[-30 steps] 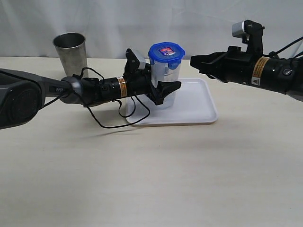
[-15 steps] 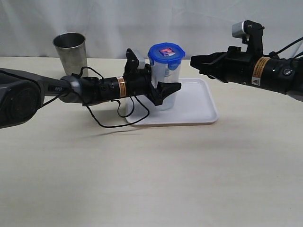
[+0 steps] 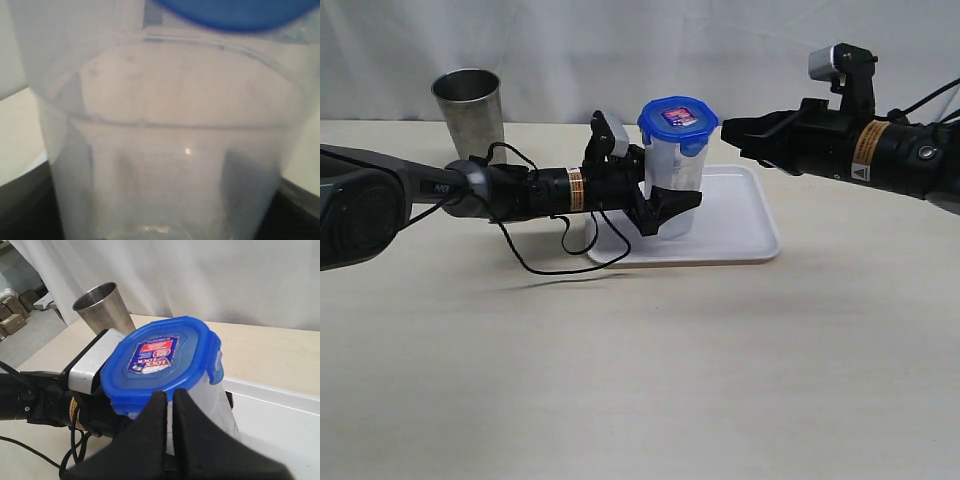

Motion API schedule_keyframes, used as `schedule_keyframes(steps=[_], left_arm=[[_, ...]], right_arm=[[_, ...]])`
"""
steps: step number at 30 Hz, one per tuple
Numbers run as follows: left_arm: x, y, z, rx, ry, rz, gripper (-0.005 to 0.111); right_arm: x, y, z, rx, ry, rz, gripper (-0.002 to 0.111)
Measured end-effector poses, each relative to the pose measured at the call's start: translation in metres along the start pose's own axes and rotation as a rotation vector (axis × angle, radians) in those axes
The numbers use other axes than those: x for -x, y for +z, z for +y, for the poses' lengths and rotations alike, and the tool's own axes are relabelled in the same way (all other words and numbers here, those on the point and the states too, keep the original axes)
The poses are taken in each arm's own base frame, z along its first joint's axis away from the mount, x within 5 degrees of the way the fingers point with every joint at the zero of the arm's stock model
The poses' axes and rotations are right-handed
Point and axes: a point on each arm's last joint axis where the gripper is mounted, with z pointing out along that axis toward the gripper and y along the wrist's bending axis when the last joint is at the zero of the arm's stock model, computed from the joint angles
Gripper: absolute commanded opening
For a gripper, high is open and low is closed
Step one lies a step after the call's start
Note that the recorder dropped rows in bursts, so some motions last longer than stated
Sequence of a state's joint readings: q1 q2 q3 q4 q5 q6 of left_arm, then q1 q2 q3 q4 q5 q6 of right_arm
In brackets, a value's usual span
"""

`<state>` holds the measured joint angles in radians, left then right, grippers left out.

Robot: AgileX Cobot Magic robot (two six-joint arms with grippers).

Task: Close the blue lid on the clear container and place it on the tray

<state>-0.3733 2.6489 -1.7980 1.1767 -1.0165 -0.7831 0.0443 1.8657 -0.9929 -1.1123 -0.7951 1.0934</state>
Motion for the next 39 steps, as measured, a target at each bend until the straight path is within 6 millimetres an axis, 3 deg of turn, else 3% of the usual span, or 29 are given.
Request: schedule_keyframes(steps=[3,9,14,20,29,32,39], left_arm=[[-0.002,0.0,-0.002,-0.021,0.019,0.021,0.086],[-0.006,-0.003,-0.004,-0.067,0.062,0.067,0.086],[-0.004,-0.017,0.007,-0.059,0.037,0.089,0.086],[0.004,-0.052,0.029,-0.065,-0.044,0.021,0.086],[-0.001,-0.071,0.04,-0.063,-0.072,0.059,0.085],[-0.002,-0.077,0.044,-0.059,-0.092,0.061,0.073],[-0.004,-0.085,0.041,-0.12,-0.069,0.089,0.012]], right_arm=[[0.0,0.0,0.0,0.0,0.0,0.0,0.004],[0.0,0.0,0.0,0.0,0.0,0.0,0.004],[0.0,0.0,-0.001,-0.009,0.0,0.005,0.004],[0.0,0.0,-0.001,-0.009,0.0,0.005,0.004],[-0.001,0.0,-0.001,-0.006,-0.006,0.01,0.004],[-0.001,0.0,-0.001,-0.006,-0.006,0.01,0.004],[-0.001,0.0,-0.001,-0.006,-0.006,0.01,0.004]])
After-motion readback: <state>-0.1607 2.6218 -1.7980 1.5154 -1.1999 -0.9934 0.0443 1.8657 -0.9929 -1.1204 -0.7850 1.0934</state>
